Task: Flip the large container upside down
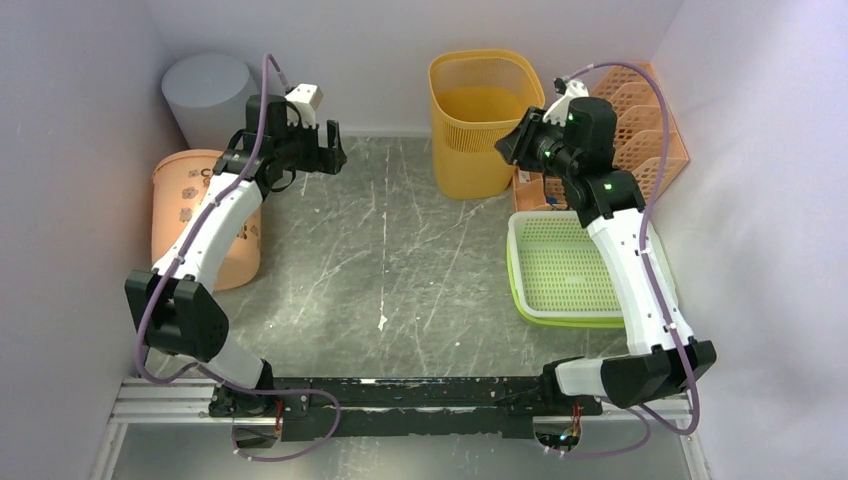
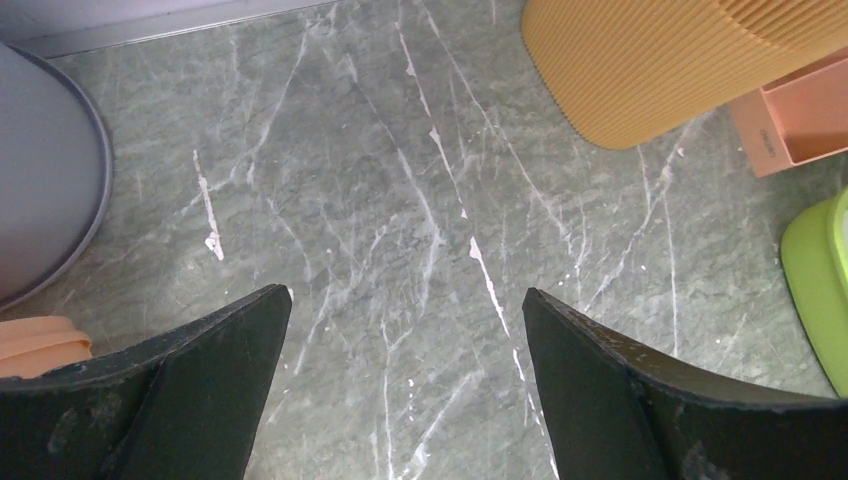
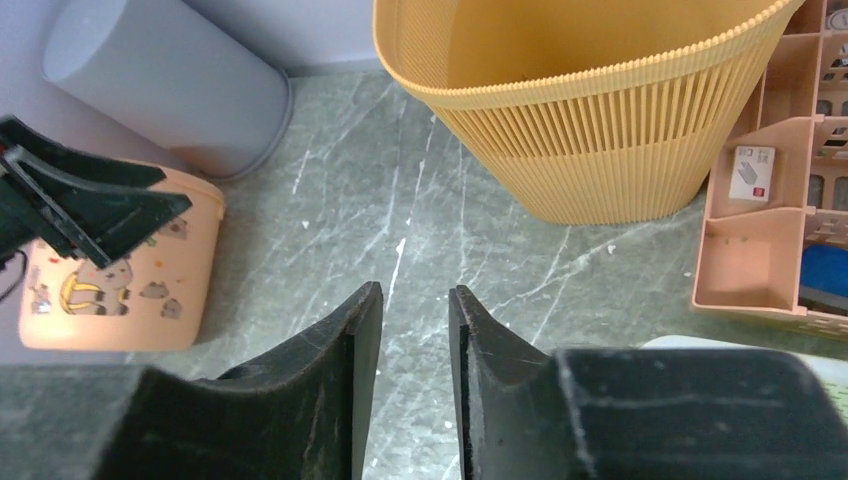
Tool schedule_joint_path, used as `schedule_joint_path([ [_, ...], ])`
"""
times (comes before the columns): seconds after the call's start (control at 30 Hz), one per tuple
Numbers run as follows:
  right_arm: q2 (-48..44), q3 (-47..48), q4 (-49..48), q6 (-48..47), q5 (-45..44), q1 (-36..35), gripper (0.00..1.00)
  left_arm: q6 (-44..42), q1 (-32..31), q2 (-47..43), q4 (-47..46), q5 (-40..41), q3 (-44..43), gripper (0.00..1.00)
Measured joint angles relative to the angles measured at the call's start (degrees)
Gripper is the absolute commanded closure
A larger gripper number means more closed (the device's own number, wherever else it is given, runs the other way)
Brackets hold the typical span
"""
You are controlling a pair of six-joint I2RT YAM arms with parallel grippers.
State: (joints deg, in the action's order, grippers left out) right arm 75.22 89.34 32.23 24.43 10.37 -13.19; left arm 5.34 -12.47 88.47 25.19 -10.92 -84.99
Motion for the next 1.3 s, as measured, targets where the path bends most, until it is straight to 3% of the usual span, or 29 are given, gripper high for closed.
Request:
schedule_joint_path([
  [0.1, 1.07, 0.00, 0.68, -0.87, 0.63, -0.02, 0.55, -0.33, 0.00, 2.21, 1.79, 1.64, -2.91, 0.01],
  [0.17, 1.55, 0.00, 0.94, -1.38, 0.83, -0.02, 0.36, -0.66, 0.00, 3.89, 3.28, 3.06, -5.79, 0.01],
  [0.37, 1.97, -2.23, 0.24, -1.92, 2.93, -0.02, 0.18, -1.51, 0.42, 9.18, 7.34, 8.90, -16.55, 0.01],
  [0.43, 2.03, -4.09, -0.57, -1.84, 3.96, -0.02, 0.03, -1.27, 0.81, 10.14, 8.09, 12.13, -18.84, 0.01],
  [0.47, 2.10, -5.22, -1.01, -1.66, 4.59, -0.02, 0.00, -1.09, 1.03, 10.32, 8.37, 13.68, -19.52, 0.01],
  [0.8, 2.95, -12.94, -3.67, -1.99, 9.53, -0.07, 0.00, 1.18, 6.19, 12.66, 11.98, 30.25, -27.08, 0.01],
  [1.03, 2.93, -14.27, -4.90, -3.96, 11.41, -0.07, 0.00, 3.74, 11.74, 9.51, 11.10, 40.68, -19.17, 0.01],
  [1.3, 2.93, -17.07, -5.40, -5.29, 14.32, -0.09, 0.00, 5.22, 16.13, 8.52, 7.04, 46.80, -12.74, 0.01],
])
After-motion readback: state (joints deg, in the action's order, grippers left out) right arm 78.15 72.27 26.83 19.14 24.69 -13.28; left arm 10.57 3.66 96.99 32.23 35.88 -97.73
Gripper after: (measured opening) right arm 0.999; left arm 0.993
